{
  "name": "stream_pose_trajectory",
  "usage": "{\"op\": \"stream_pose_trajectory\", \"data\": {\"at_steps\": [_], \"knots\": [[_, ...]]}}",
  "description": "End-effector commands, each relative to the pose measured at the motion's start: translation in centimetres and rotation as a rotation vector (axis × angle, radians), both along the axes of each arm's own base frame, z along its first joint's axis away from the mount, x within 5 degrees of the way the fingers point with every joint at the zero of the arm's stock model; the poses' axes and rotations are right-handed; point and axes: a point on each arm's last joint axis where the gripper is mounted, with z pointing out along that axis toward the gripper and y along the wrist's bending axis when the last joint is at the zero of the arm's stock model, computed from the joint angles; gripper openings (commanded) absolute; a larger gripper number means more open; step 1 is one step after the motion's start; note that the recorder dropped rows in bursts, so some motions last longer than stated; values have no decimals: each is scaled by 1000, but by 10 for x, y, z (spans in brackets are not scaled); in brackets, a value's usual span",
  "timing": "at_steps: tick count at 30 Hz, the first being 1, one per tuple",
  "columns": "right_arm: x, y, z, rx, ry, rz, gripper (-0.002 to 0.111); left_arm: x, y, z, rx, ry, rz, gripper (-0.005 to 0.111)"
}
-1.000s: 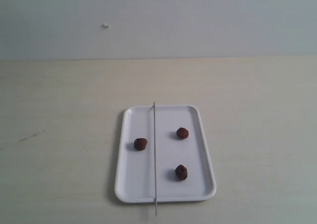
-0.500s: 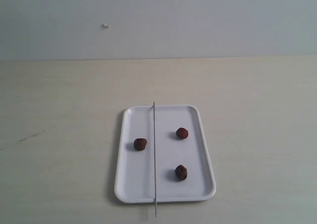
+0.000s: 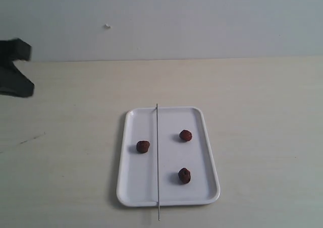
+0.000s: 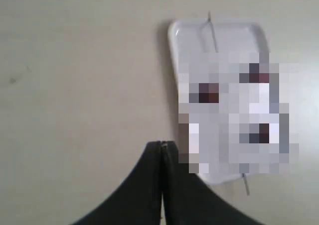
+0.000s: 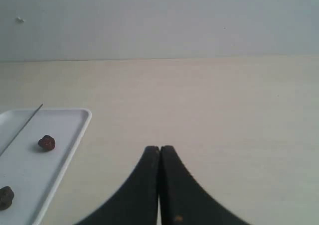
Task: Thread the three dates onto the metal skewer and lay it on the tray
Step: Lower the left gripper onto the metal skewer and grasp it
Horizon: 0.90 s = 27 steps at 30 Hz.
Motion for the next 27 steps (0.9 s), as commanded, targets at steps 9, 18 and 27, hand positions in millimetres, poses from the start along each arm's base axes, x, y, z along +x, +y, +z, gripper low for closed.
{"op": "stream_pose_trajectory", "data": {"at_steps": [9, 18, 27], "knots": [[0, 0, 0, -2, -7, -4, 0, 24, -178, -102, 268, 282, -160, 0], [0, 0, 0, -2, -7, -4, 0, 29, -225, -127, 286, 312, -187, 0], [0, 0, 0, -2, -7, -4, 0, 26, -226, -141, 329, 359, -201, 33]]}}
